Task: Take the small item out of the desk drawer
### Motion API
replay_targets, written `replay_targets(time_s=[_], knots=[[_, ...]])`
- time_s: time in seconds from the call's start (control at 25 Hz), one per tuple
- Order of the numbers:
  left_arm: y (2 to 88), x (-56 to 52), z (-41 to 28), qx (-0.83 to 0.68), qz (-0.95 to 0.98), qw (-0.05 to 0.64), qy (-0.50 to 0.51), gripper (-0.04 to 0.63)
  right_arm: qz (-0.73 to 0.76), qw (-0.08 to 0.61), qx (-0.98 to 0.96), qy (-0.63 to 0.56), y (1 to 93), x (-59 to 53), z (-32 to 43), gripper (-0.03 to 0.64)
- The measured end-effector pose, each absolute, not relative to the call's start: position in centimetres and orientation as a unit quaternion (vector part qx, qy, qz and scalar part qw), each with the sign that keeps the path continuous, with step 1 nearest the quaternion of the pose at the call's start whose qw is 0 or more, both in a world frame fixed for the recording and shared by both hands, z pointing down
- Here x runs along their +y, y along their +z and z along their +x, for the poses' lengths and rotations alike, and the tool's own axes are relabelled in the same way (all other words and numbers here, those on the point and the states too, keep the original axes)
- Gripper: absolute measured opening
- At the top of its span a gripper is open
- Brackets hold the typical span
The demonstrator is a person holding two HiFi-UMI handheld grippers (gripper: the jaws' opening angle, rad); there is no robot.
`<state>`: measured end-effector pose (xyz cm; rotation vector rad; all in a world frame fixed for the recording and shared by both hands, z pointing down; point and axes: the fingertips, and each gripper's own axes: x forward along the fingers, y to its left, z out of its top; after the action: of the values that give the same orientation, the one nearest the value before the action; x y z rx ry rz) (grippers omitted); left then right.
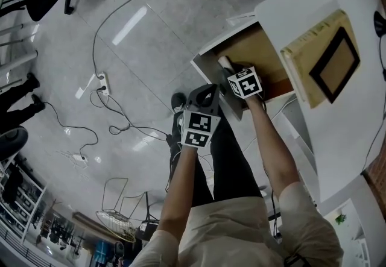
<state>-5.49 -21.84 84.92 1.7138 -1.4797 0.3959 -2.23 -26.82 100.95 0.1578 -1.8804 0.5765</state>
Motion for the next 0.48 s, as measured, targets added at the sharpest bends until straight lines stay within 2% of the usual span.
replay_targets(time_s=[0.48], knots=[[82.5, -21.5, -4.7, -0.558, 0.714, 0.387, 0.169, 0.017, 0.13, 0.521, -0.805, 0.25, 96.1, -27.9, -1.5, 0.146]])
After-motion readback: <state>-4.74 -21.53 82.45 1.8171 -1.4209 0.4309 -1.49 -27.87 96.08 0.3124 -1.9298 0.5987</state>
